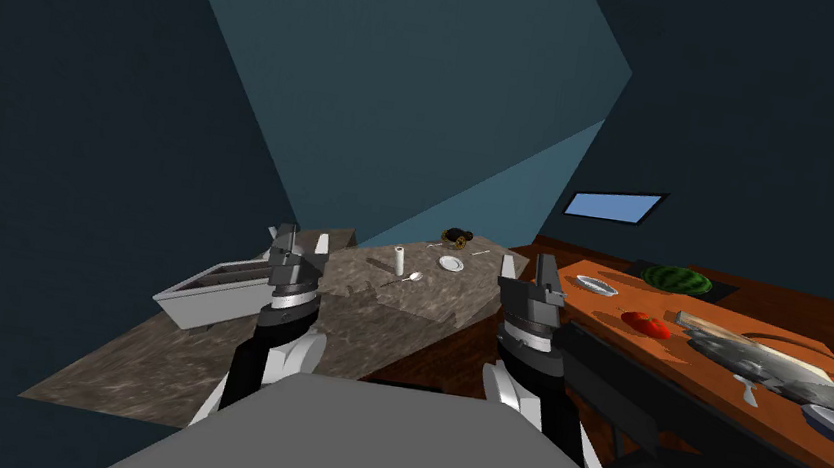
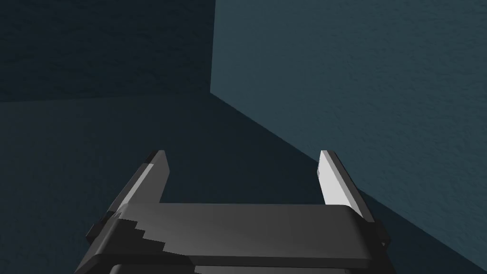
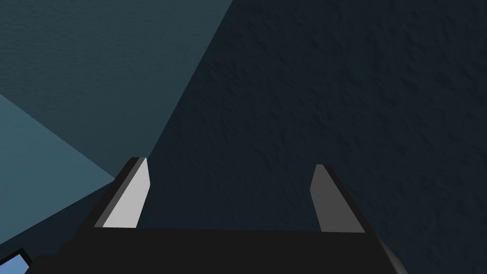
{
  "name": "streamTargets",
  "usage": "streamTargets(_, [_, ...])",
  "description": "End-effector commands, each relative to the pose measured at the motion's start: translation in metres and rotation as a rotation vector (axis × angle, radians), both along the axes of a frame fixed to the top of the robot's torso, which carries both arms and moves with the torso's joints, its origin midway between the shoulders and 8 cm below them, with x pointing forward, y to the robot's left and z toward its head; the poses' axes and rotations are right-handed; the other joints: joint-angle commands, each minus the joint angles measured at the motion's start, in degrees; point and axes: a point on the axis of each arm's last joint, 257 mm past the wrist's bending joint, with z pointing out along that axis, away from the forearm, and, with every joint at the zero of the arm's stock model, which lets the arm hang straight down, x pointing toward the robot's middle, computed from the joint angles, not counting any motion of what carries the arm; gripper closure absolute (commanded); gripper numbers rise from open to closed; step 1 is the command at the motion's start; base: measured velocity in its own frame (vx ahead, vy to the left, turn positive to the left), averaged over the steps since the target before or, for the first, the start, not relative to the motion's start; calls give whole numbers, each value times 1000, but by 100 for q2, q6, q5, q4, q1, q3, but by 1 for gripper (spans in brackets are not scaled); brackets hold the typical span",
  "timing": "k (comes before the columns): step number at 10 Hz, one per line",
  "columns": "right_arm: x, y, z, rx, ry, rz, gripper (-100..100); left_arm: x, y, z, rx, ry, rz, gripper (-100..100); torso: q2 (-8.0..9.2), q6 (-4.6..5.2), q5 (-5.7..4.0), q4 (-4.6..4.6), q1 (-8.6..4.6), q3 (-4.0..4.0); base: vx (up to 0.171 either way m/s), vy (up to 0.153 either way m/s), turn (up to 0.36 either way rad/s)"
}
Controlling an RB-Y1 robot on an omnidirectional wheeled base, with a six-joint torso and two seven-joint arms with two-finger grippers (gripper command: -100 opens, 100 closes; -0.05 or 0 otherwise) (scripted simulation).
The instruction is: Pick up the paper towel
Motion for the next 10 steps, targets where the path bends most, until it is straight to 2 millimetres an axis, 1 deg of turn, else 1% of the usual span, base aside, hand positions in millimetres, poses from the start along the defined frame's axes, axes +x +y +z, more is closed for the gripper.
streamTargets(1, [0, 0, 0, 0, 0, 0, 0, 4, -5, -3, 34, 15, -7, -100, 0, 0, 0, 0, 0, 0, 5, -7, -1])
streamTargets(3, [0, 0, 0, 0, 0, 0, 0, 12, -11, -11, 84, 44, -10, -100, -5, 0, -1, -1, -5, -3, 19, -23, -2])
streamTargets(4, [0, 0, 0, 0, 0, 0, 0, 24, -16, -22, 135, 82, -2, -100, -8, 0, -2, -2, -8, -5, 34, -40, -4])
streamTargets(10, [0, 0, 0, 0, 0, 0, 0, 64, -26, -72, 282, 221, 55, -100, -19, 0, -4, -4, -19, -11, 45, -52, -3])
